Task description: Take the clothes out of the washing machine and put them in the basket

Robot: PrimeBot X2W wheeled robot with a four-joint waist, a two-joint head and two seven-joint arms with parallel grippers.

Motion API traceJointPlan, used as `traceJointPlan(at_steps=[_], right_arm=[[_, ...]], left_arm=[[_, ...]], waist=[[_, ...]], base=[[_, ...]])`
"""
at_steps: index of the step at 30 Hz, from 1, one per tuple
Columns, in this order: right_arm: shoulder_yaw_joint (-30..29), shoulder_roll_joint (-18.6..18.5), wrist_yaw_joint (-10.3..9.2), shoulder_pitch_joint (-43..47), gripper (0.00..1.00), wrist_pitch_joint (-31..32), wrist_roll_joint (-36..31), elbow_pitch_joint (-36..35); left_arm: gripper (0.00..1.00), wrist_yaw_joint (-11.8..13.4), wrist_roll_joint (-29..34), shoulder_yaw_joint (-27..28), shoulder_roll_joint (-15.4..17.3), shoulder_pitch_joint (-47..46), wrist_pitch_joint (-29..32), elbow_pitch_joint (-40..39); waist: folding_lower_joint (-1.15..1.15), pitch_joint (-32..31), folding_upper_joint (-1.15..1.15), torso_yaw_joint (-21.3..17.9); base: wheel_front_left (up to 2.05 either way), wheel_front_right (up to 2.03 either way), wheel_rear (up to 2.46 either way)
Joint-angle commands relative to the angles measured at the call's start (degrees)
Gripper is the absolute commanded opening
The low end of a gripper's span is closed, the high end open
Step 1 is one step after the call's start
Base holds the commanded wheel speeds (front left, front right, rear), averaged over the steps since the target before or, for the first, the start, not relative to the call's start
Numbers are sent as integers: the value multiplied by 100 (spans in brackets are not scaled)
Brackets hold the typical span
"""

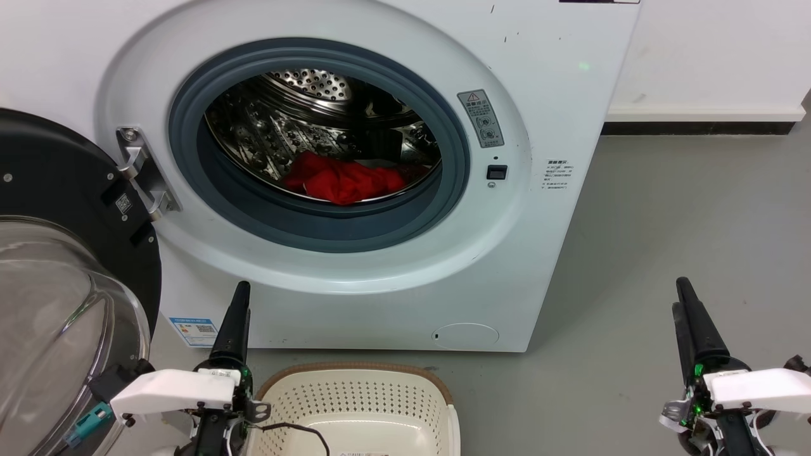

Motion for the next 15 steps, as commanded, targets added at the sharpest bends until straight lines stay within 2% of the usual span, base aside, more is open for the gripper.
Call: traceJointPlan(at_steps=[1, 15], right_arm=[[9, -9, 1, -58, 100, -62, -289, -167], [102, -9, 1, 7, 100, -353, -2111, -501]], left_arm=[[100, -9, 214, -46, 16, -205, -66, -144], [100, -10, 1549, -259, 17, -306, -355, -283]], waist=[[0, 2, 0, 1], [0, 2, 0, 17]], base=[[0, 0, 0], [0, 0, 0]])
